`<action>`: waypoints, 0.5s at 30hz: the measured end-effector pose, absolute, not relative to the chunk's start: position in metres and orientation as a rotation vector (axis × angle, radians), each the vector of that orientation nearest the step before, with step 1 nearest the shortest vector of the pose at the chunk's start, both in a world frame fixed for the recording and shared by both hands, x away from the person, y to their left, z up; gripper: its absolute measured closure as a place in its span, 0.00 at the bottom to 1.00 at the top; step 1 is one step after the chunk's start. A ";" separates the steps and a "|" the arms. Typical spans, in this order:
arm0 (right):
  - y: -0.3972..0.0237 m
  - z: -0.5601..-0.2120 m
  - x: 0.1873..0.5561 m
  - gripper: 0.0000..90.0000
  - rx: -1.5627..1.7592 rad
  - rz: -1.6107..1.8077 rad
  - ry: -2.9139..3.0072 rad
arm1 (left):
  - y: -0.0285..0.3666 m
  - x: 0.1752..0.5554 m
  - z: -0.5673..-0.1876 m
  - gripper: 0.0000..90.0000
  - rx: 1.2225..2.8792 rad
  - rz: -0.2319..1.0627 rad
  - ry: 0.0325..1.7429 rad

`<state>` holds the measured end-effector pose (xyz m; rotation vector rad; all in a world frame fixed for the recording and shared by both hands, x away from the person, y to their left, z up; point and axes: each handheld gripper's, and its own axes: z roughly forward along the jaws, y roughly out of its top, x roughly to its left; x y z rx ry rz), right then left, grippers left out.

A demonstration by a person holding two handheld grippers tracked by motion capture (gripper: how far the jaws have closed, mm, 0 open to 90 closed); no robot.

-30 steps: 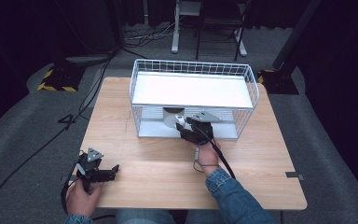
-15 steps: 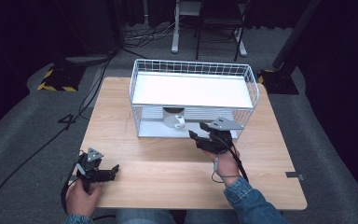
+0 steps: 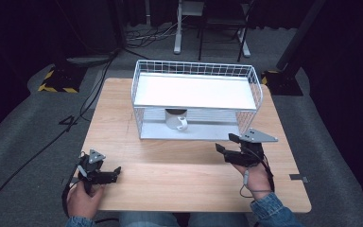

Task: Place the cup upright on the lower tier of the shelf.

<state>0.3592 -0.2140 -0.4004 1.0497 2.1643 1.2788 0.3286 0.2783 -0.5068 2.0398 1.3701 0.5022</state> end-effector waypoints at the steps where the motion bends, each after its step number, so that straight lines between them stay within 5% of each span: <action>1: -0.219 -0.402 0.358 0.33 1.065 1.277 2.164 | 0.278 0.329 -0.507 0.06 2.041 0.502 1.370; 8: -0.256 -0.414 0.353 0.17 1.137 1.283 2.157 | 0.278 0.329 -0.507 0.06 2.041 0.501 1.369; 15: -0.282 -0.422 0.352 0.16 1.153 1.219 2.176 | 0.278 0.329 -0.507 0.06 2.040 0.501 1.369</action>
